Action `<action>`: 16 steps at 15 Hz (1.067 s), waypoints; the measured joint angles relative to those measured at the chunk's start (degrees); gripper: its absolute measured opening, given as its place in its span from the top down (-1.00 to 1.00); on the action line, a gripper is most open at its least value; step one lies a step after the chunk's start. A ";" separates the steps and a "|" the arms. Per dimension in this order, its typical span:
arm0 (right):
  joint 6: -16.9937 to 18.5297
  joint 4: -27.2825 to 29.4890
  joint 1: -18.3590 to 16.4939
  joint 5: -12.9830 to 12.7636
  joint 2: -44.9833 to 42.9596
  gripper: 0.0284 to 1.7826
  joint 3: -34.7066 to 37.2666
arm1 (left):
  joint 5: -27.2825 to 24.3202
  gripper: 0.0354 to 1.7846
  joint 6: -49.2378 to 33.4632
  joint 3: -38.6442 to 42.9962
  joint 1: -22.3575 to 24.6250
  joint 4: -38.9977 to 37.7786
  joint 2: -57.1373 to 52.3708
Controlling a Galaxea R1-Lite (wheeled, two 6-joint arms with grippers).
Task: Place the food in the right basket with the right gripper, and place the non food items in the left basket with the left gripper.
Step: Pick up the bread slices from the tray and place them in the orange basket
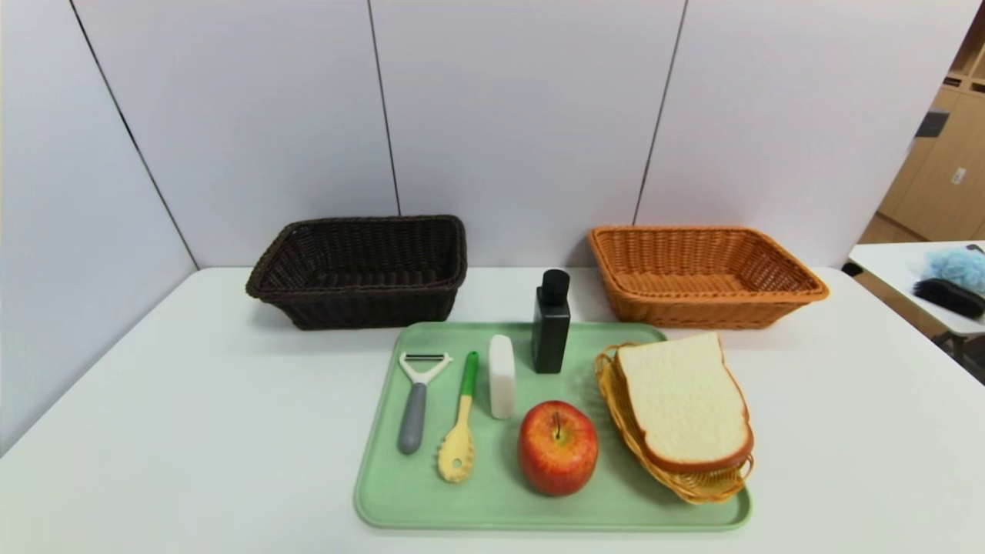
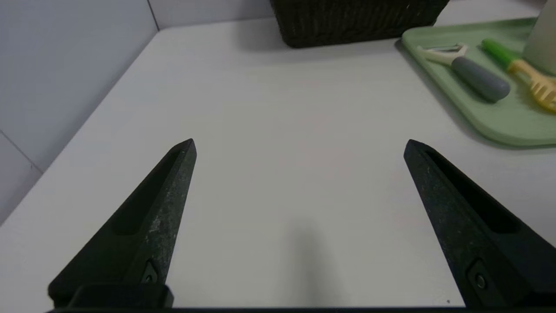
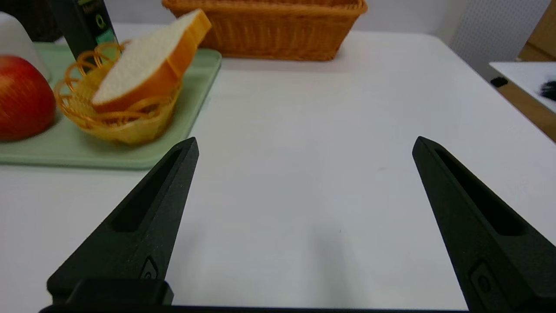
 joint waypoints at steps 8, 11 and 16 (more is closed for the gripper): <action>0.23 1.78 1.33 7.31 16.01 -0.90 -18.77 | -8.55 -0.89 -2.01 -17.20 0.00 -5.75 17.80; 0.12 -3.04 2.27 9.62 28.21 -0.90 -24.76 | -8.63 -0.89 -2.56 -23.78 0.00 -10.75 29.29; 0.30 -10.64 2.76 10.53 47.75 -0.90 -33.02 | -8.90 -0.89 -3.13 -32.99 0.00 -15.43 46.45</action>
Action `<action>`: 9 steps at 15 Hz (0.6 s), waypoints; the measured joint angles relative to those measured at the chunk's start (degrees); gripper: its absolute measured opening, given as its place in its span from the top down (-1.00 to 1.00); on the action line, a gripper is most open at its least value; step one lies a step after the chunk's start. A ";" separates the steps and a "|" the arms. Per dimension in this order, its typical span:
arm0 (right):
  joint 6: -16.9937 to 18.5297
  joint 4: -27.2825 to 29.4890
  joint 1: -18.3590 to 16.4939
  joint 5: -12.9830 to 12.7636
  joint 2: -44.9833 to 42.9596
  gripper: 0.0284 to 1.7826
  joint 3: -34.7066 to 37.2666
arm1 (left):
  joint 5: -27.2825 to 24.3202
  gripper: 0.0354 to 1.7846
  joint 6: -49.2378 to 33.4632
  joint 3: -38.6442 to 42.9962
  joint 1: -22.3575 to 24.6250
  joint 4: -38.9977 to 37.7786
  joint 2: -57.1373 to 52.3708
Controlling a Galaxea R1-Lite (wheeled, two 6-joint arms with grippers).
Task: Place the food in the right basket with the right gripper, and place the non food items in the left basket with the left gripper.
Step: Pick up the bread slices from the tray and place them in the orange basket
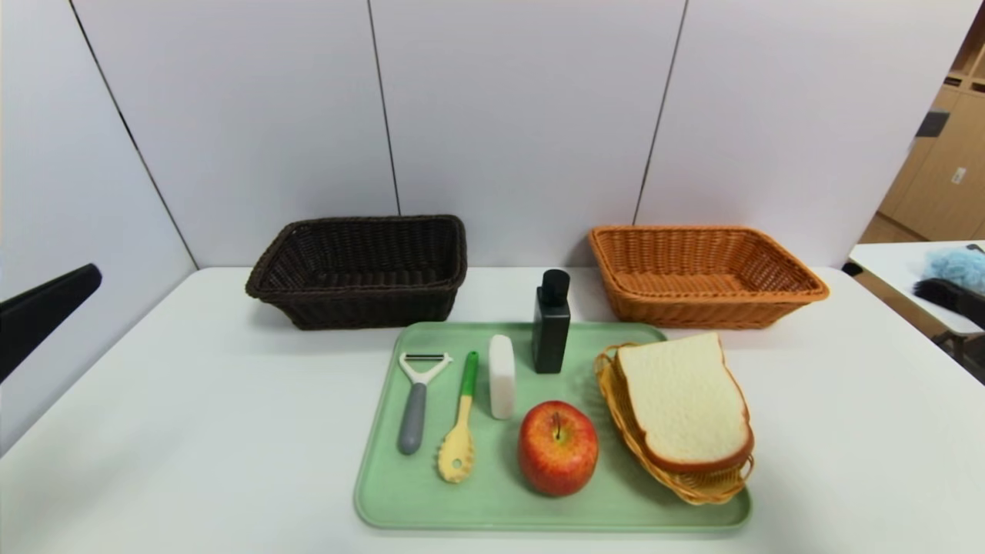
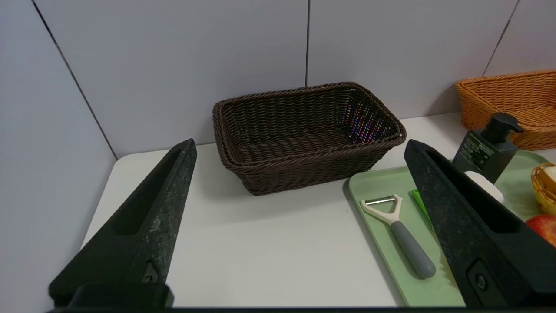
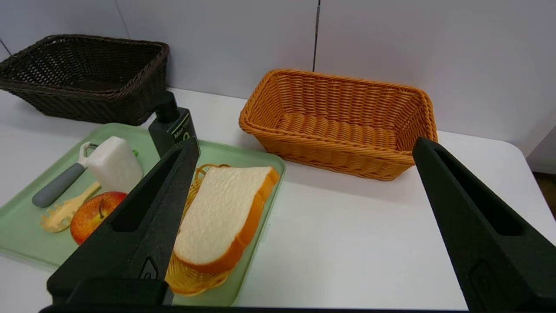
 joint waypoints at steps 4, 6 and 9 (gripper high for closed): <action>0.15 -0.51 0.63 0.00 12.61 -0.90 -6.73 | -0.26 -0.89 0.11 -5.35 0.00 -0.04 9.68; 0.17 -0.55 1.24 0.00 17.90 -0.90 -8.22 | -0.22 -0.89 0.38 -6.64 0.00 -0.28 13.84; 0.20 -0.24 2.05 0.05 24.62 -0.90 -9.59 | -0.11 -0.89 0.66 -7.62 -0.38 -0.30 18.82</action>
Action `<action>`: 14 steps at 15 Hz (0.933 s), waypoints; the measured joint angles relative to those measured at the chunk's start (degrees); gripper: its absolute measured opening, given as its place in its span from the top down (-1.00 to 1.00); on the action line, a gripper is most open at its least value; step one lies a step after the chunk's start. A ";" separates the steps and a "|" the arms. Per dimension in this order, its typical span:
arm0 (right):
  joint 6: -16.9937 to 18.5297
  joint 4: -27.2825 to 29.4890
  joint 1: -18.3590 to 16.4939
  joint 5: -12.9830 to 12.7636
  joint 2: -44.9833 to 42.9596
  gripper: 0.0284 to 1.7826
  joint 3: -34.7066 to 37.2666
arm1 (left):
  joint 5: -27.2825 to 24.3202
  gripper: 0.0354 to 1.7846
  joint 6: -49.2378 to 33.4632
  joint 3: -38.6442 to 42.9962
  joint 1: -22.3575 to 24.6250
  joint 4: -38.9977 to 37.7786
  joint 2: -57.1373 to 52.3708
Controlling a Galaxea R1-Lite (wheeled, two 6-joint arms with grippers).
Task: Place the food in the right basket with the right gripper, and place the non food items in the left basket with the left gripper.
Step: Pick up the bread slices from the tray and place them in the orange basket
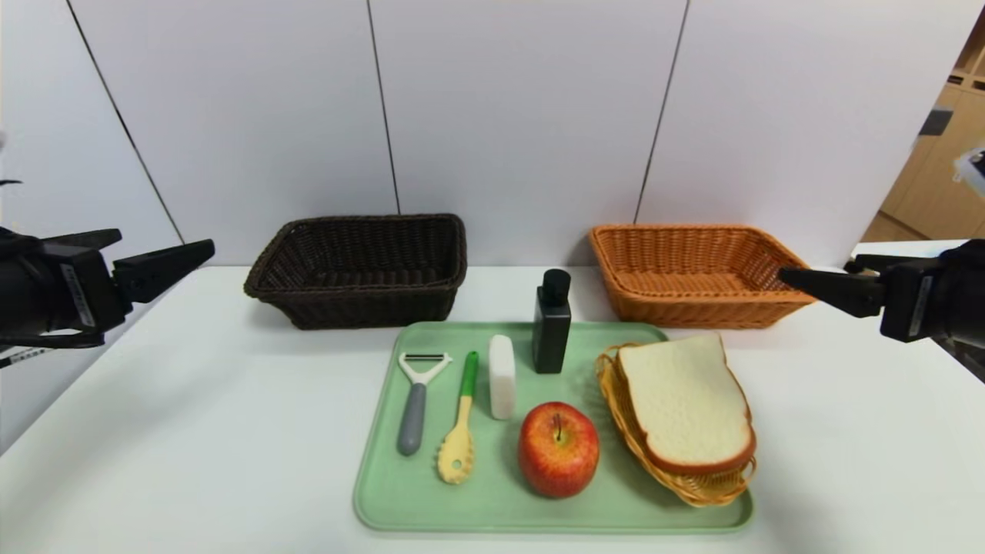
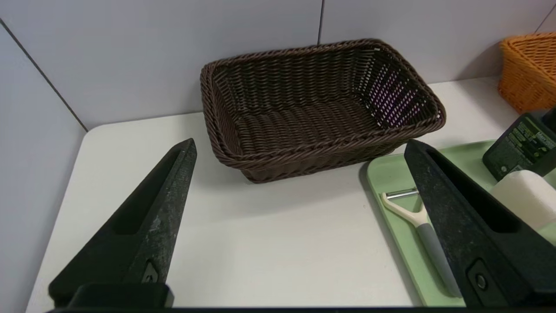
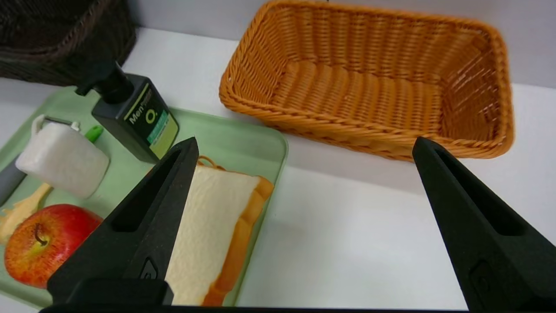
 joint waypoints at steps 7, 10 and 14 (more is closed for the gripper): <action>9.78 6.40 6.89 3.82 8.05 -0.90 -1.44 | 0.22 -0.89 1.44 0.13 -0.39 -0.05 3.23; 13.17 14.60 8.84 7.45 8.77 -0.90 -3.91 | 0.27 -0.89 2.29 0.17 -0.41 -0.05 3.50; 13.10 16.06 8.46 7.18 10.34 -0.90 -4.63 | 0.32 -0.89 2.29 0.87 -0.41 -0.02 3.52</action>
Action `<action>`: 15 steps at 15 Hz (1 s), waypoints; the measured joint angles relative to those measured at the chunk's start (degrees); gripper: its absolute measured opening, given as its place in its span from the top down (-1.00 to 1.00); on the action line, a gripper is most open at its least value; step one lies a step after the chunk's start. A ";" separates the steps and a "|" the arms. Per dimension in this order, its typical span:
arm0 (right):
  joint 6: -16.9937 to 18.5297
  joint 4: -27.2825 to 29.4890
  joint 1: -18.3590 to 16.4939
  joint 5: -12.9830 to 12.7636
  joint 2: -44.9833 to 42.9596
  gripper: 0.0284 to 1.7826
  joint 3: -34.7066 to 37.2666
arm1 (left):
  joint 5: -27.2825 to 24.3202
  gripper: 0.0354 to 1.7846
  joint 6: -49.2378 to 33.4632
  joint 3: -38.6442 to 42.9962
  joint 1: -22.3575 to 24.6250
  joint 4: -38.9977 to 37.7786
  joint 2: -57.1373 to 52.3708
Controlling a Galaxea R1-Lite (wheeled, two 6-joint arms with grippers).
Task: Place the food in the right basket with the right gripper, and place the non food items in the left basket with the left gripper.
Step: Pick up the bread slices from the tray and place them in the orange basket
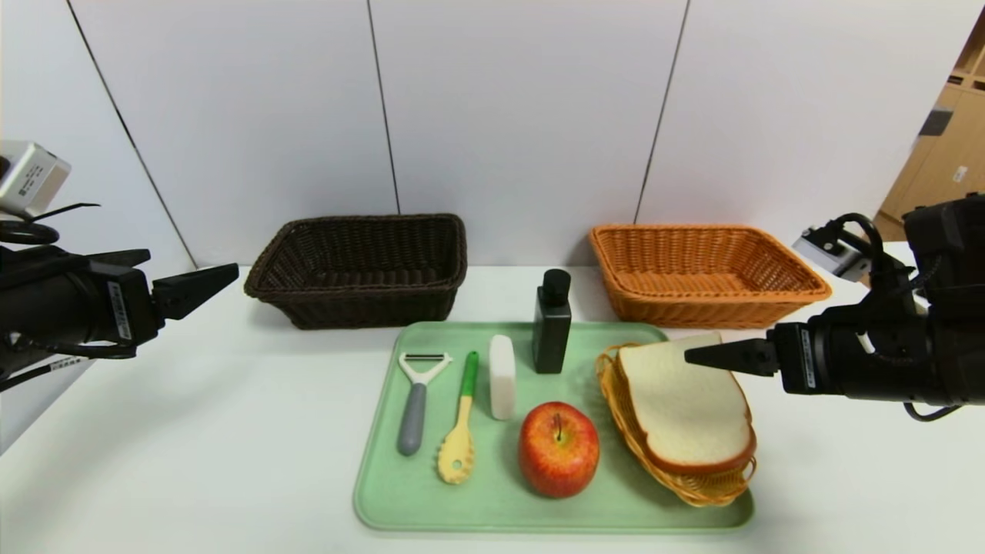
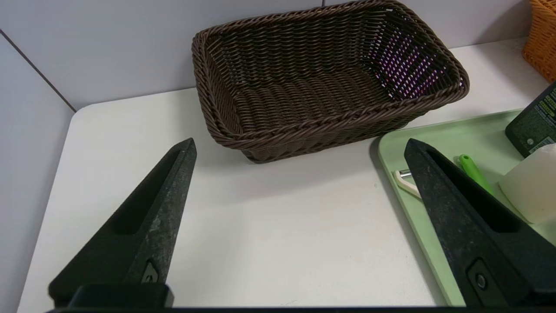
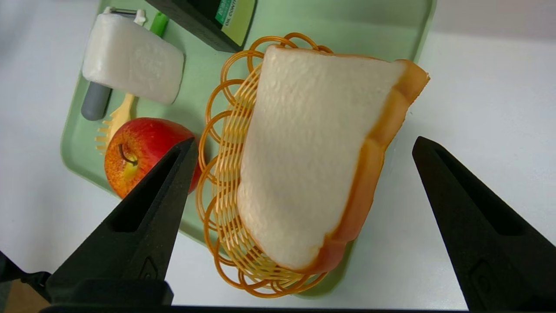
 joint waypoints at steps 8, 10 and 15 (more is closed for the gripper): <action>-0.52 -1.32 -0.17 -0.33 5.23 -0.90 0.66 | -0.10 -0.89 1.21 1.01 0.09 -0.06 -0.05; -0.63 -3.02 -0.17 -0.91 6.52 -0.90 1.01 | -0.07 -0.89 1.38 1.45 0.09 -0.06 -0.07; -0.41 -11.59 -0.17 -1.44 8.96 -0.21 4.35 | 0.00 -0.89 1.34 1.56 0.09 -0.09 -0.10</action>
